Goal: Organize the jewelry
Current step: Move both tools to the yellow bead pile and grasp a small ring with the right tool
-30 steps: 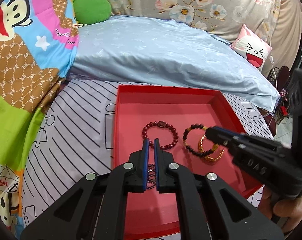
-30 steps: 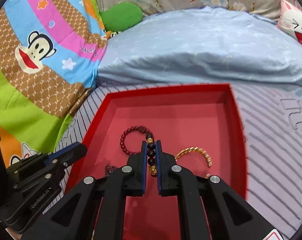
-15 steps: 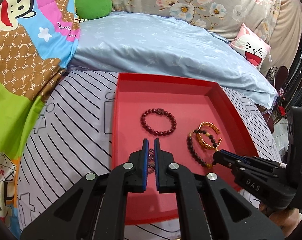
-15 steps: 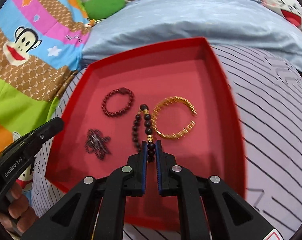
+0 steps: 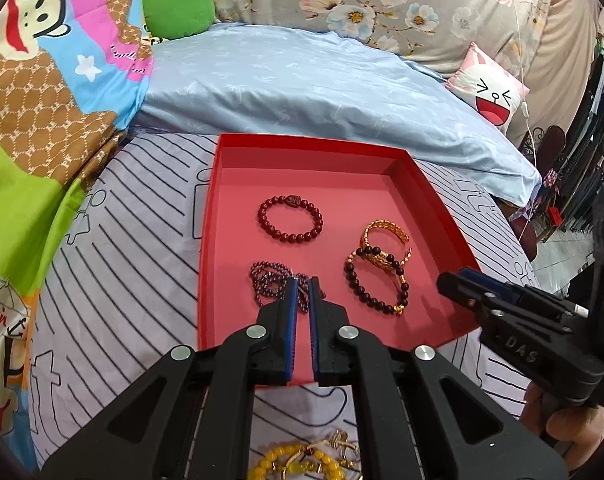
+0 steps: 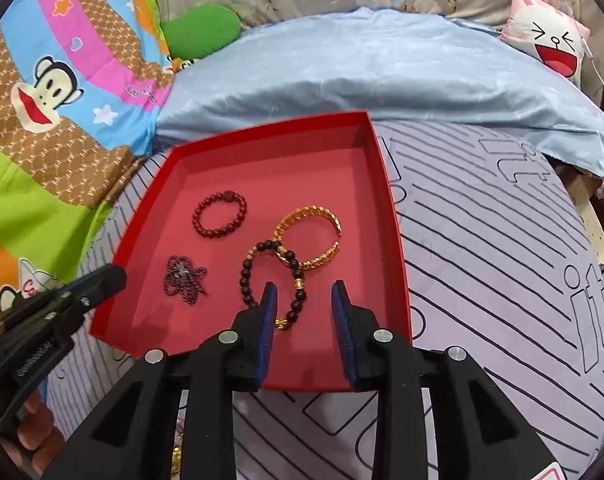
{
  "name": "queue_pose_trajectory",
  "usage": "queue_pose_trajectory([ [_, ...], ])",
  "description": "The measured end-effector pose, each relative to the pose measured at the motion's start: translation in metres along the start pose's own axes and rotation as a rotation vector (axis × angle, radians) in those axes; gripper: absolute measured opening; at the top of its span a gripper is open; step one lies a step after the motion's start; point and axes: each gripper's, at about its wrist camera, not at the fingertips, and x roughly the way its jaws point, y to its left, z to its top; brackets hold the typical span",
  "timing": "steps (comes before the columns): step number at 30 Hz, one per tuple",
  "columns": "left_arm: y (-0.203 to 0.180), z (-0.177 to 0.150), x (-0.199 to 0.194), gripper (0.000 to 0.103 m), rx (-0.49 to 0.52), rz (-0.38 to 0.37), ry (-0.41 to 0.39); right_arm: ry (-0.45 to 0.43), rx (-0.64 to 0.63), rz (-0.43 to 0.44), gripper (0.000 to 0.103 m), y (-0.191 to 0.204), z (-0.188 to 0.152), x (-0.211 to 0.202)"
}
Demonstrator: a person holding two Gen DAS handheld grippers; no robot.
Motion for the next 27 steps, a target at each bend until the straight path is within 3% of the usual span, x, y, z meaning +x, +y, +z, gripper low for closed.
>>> queue_pose_trajectory([
  [5, 0.010, -0.011, -0.015, 0.006, -0.024, 0.022, 0.000, -0.014, -0.025, 0.036, 0.028, 0.006, -0.013, -0.019],
  [14, 0.019, -0.047, -0.036, 0.006, -0.050, 0.049, 0.029, 0.044, -0.067, 0.120, 0.028, 0.035, -0.055, -0.027],
  [27, 0.031, -0.090, -0.048, 0.006, -0.090, 0.064, 0.083, 0.124, -0.132, 0.194, 0.028, 0.081, -0.090, -0.003],
])
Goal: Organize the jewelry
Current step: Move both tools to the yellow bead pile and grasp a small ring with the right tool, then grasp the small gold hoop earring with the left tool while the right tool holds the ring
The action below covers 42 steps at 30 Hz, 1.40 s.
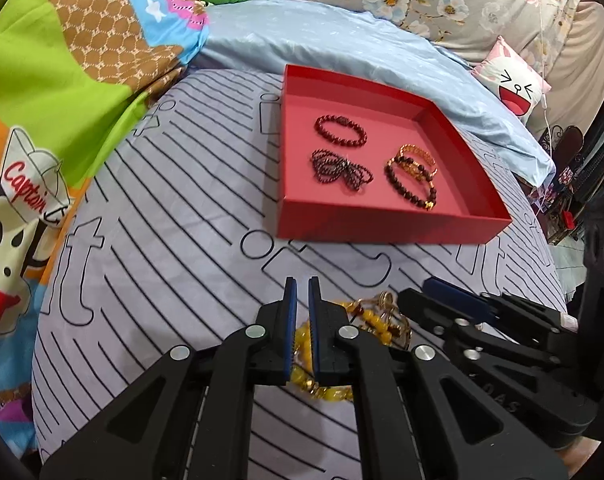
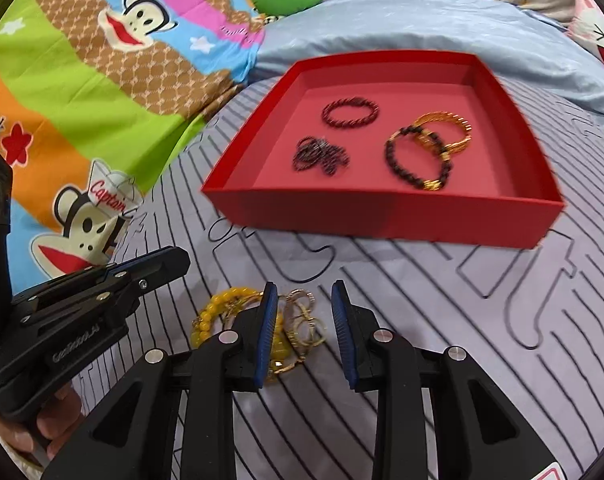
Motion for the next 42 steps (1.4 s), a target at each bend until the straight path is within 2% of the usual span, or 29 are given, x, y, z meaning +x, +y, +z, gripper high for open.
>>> queue_pose_trajectory([
  [5, 0.006, -0.005, 0.001, 0.006, -0.009, -0.002, 0.011, 0.022, 0.000, 0.000, 0.028, 0.004, -0.001, 0.016],
  [11, 0.013, -0.008, 0.002, 0.006, -0.022, -0.003, 0.020, 0.030, -0.002, 0.002, 0.023, 0.001, -0.002, 0.025],
  [13, 0.014, -0.008, 0.003, 0.006, -0.024, -0.005, 0.021, 0.027, -0.004, 0.007, 0.016, 0.002, -0.001, 0.025],
  [16, 0.013, -0.009, 0.004, 0.006, -0.025, -0.010, 0.024, 0.017, -0.010, 0.007, 0.016, 0.003, 0.000, 0.024],
  [18, 0.012, -0.009, 0.004, 0.006, -0.022, -0.012, 0.022, 0.008, -0.014, 0.009, 0.006, 0.003, 0.000, 0.022],
  [29, 0.006, -0.008, 0.004, 0.006, -0.013, -0.022, 0.024, -0.011, 0.036, -0.011, 0.006, -0.018, 0.003, 0.008],
  [38, -0.006, -0.011, 0.005, 0.006, 0.010, -0.038, 0.030, -0.011, 0.002, -0.046, 0.005, -0.016, -0.015, -0.003],
  [42, -0.008, -0.014, 0.004, 0.006, 0.013, -0.044, 0.033, -0.013, 0.029, -0.053, 0.005, -0.027, -0.024, -0.015],
])
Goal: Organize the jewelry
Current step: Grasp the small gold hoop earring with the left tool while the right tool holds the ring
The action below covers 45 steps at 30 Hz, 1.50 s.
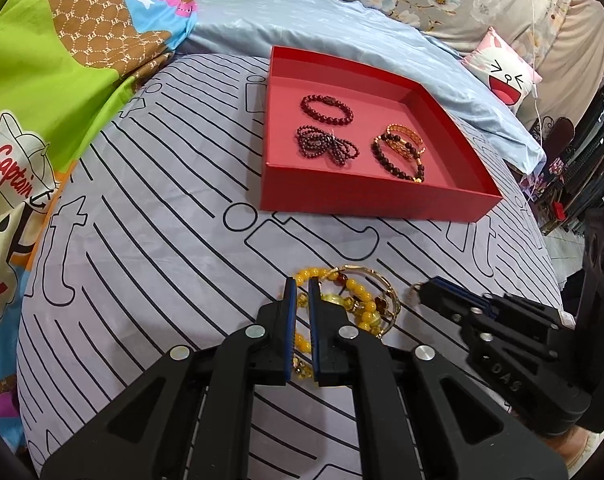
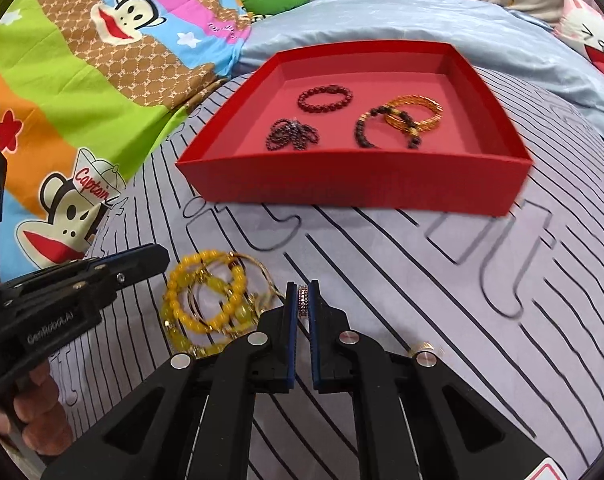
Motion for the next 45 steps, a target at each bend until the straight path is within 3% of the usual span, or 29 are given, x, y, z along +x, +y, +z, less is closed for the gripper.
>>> queue_pose_trajectory([
  [9, -0.015, -0.007, -0.005, 0.006, 0.024, -0.032, 0.005, -0.038, 0.069, -0.036, 0.005, -0.031, -0.013, -0.032],
  [19, -0.056, -0.029, -0.005, 0.006, 0.092, -0.133, 0.046, -0.066, 0.089, -0.038, 0.005, -0.038, -0.015, -0.047],
  [24, -0.058, -0.034, 0.006, 0.006, 0.094, -0.091, 0.070, -0.078, 0.100, -0.056, 0.005, -0.046, -0.016, -0.052],
  [29, -0.055, -0.030, 0.003, 0.006, 0.091, -0.095, 0.057, -0.085, 0.139, -0.097, 0.005, -0.067, -0.023, -0.060],
  [39, -0.102, -0.026, 0.019, 0.006, 0.149, -0.197, 0.083, -0.101, 0.182, -0.114, 0.005, -0.085, -0.027, -0.071],
  [45, -0.134, -0.028, 0.037, 0.018, 0.194, -0.229, 0.106, -0.099, 0.193, -0.118, 0.005, -0.094, -0.031, -0.075],
])
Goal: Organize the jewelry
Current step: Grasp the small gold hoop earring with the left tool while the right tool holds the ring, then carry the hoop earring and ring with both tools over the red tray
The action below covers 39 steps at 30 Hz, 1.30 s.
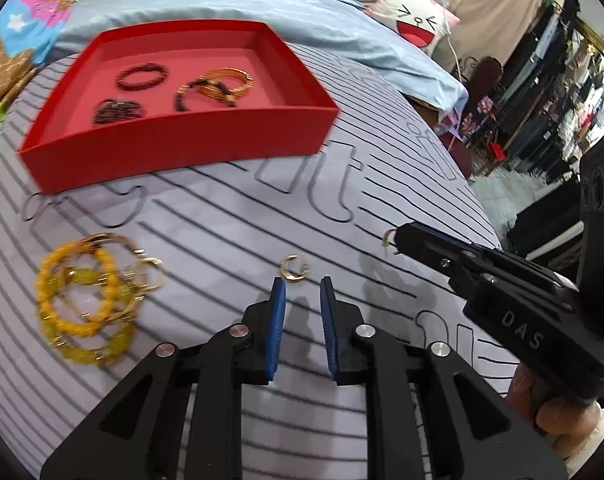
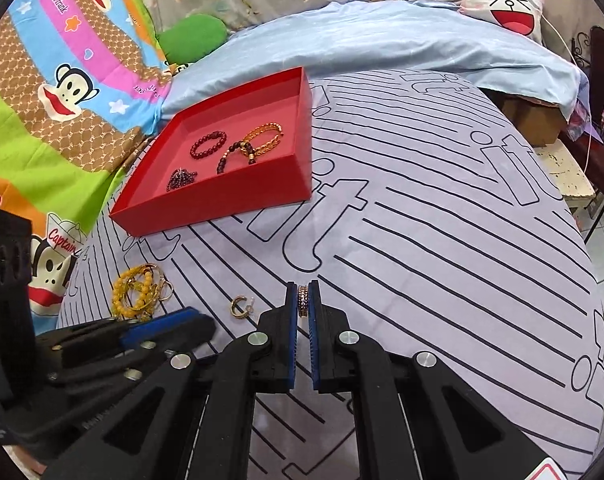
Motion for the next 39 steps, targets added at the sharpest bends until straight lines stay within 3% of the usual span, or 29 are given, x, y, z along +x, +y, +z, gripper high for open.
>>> queue_pose_trajectory([
  [6, -0.007, 0.005, 0.022, 0.019, 0.004, 0.018, 0.019, 0.007, 0.023, -0.001, 0.005, -0.012, -0.001, 0.002],
  [13, -0.005, 0.008, 0.018, 0.019, 0.016, 0.076, -0.015, 0.005, 0.037, 0.013, 0.005, -0.018, 0.001, 0.004],
  [17, 0.003, 0.007, 0.014, 0.033, -0.001, 0.104, -0.031, 0.009, 0.042, 0.019, 0.005, -0.017, 0.001, 0.007],
  [22, 0.003, 0.013, 0.021, 0.034, 0.015, 0.123, -0.040, 0.012, 0.038, 0.026, 0.005, -0.015, 0.002, 0.008],
  [26, -0.002, 0.017, 0.026, 0.032, 0.046, 0.138, -0.053, 0.015, 0.035, 0.029, 0.005, -0.014, 0.002, 0.009],
  [29, -0.003, 0.017, 0.027, 0.017, 0.056, 0.128, -0.045, 0.016, 0.034, 0.029, 0.005, -0.013, 0.002, 0.009],
  [39, -0.001, 0.013, 0.010, 0.016, 0.051, 0.110, -0.048, 0.004, 0.018, 0.043, 0.005, -0.004, 0.007, 0.004],
])
